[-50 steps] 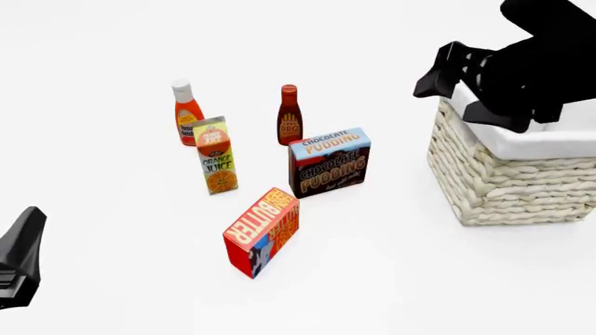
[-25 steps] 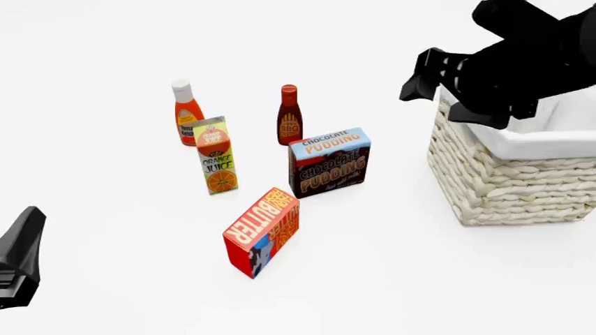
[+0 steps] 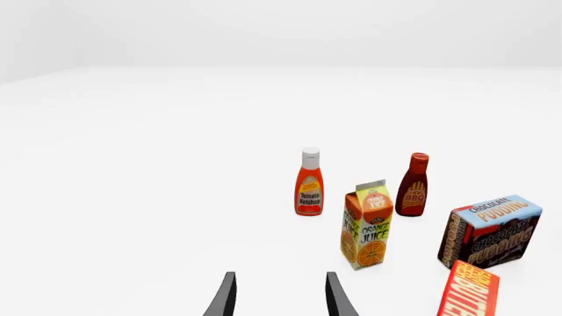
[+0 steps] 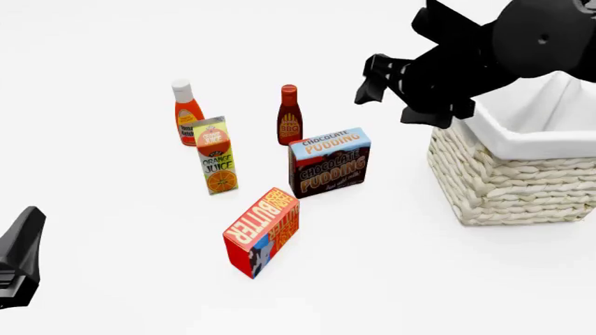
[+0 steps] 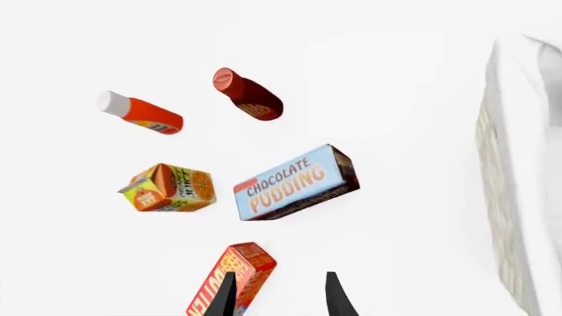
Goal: Pick the butter and place it in the basket.
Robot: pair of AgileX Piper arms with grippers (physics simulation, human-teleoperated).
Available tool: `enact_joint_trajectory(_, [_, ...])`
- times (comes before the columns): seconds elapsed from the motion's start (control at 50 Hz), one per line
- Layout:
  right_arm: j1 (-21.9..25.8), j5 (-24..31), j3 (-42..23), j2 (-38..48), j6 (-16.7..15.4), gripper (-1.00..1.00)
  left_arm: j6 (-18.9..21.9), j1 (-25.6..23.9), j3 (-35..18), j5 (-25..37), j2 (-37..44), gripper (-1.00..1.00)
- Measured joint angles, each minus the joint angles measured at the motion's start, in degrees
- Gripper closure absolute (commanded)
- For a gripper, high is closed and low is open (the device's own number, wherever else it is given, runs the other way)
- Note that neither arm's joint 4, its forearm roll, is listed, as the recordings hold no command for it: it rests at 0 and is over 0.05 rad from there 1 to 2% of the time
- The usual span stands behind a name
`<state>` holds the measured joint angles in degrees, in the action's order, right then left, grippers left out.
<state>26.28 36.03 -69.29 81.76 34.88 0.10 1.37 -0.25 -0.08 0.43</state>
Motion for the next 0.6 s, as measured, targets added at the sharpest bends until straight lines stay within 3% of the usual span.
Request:
enact_joint_trajectory(0.3, [1.4,-0.1,-0.4,2.5,4.2,-1.00,0.0,0.0,0.0,0.0,0.0,-1.00])
enact_joint_trajectory(0.6, [4.7,-0.1,-3.7,7.6,11.8,-1.00,0.0,0.0,0.0,0.0,0.0,-1.00])
